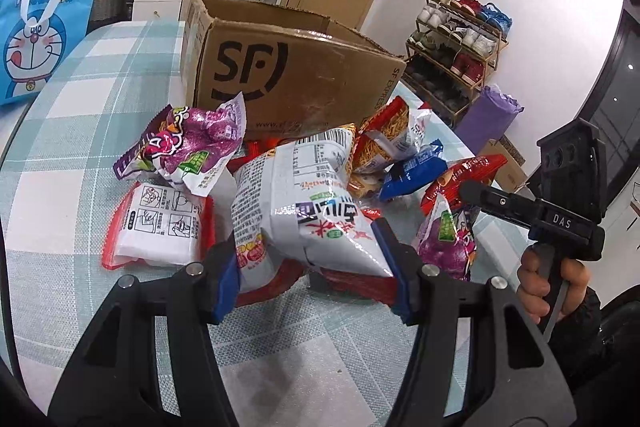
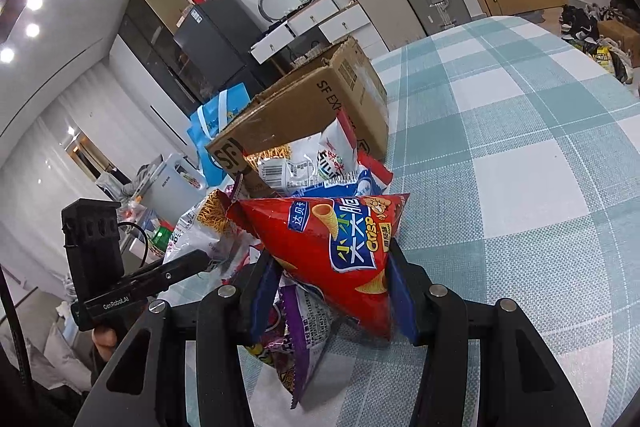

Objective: Organize snacks
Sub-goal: 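Lift the white noodle bag left while the right gripper carries the red chip bag to the box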

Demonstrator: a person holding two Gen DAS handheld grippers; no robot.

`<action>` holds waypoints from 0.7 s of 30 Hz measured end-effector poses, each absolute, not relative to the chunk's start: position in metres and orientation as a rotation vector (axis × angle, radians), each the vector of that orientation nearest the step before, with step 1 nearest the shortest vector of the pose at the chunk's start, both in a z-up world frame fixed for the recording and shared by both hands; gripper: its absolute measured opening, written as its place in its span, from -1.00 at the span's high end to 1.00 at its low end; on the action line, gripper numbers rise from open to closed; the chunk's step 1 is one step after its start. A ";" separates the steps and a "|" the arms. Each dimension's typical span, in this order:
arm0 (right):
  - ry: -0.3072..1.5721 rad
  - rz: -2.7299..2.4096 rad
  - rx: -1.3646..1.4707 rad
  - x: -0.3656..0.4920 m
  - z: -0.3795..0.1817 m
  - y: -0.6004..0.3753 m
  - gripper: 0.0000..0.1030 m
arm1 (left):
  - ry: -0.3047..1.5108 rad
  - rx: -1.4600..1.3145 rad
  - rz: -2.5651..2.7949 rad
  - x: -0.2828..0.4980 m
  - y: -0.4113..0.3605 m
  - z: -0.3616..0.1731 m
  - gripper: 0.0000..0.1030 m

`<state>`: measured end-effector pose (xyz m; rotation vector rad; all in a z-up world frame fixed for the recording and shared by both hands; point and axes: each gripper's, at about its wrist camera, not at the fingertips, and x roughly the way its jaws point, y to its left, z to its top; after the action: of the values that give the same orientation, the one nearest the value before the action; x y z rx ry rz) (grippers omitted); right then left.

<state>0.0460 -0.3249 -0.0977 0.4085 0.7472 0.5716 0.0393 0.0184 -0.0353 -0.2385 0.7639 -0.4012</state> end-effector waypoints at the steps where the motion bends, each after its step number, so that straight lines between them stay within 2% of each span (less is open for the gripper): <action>1: 0.738 0.573 0.412 0.046 -0.096 -0.326 0.02 | 0.757 -0.236 -0.401 0.038 0.018 -0.033 -0.09; 21: 0.605 0.624 0.441 0.035 -0.066 -0.328 0.02 | 0.673 -0.220 -0.387 0.016 0.007 0.006 -0.09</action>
<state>0.0351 -0.3279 -0.0660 0.4409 0.6053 0.6244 0.0163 0.0070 0.0059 -0.2204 0.6727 -0.3870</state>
